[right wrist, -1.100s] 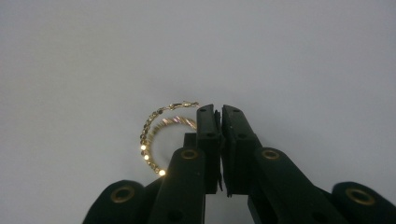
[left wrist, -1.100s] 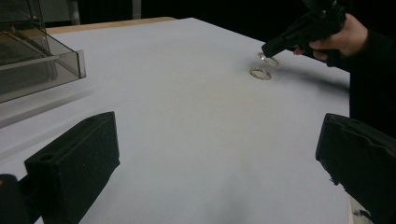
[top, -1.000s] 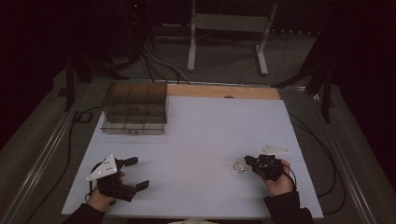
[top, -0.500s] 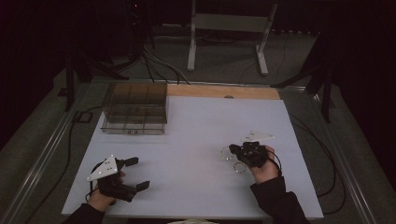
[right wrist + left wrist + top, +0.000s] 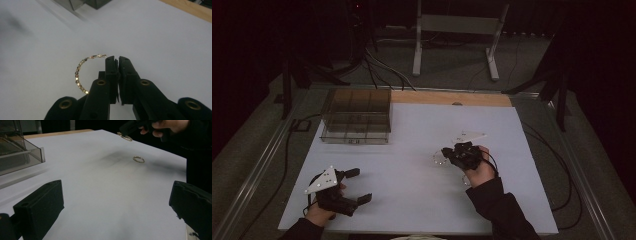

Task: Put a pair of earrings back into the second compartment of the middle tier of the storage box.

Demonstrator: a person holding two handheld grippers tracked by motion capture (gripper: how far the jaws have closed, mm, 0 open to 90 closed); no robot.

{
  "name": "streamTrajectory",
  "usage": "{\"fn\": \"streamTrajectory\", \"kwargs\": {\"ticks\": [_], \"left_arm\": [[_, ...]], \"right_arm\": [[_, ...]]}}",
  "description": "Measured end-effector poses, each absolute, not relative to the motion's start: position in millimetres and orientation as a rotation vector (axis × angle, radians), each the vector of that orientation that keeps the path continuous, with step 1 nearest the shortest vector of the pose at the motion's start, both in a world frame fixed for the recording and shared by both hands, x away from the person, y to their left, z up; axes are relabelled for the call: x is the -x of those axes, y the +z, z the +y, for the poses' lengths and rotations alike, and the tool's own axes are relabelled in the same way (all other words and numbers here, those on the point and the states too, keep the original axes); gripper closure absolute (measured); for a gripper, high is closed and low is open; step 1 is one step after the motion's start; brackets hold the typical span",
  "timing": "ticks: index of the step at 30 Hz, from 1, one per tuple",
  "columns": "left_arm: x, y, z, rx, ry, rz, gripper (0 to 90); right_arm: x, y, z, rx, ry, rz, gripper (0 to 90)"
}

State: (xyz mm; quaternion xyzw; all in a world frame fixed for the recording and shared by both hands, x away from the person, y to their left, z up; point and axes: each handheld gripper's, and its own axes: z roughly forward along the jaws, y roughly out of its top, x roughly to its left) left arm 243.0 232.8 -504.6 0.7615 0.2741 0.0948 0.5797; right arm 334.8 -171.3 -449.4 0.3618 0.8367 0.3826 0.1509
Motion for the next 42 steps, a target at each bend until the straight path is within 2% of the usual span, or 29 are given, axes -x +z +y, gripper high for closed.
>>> {"fn": "streamTrajectory", "kwargs": {"ticks": [20,30,33,42], "left_arm": [[-243,-505,233,-1.778,0.222,0.641,0.5],[-242,-504,234,-1.773,0.219,0.638,0.5],[-242,-504,234,-1.773,0.218,0.636,0.5],[-242,-504,234,-1.767,0.218,0.636,0.5]], "right_arm": [[-368,-425,-97,-0.928,1.145,2.490,86.8],[-381,-422,-59,-0.897,1.177,2.514,86.8],[-391,-421,-37,-0.893,1.173,2.521,86.8],[-409,-420,-11,-0.904,1.178,2.528,86.7]]}}
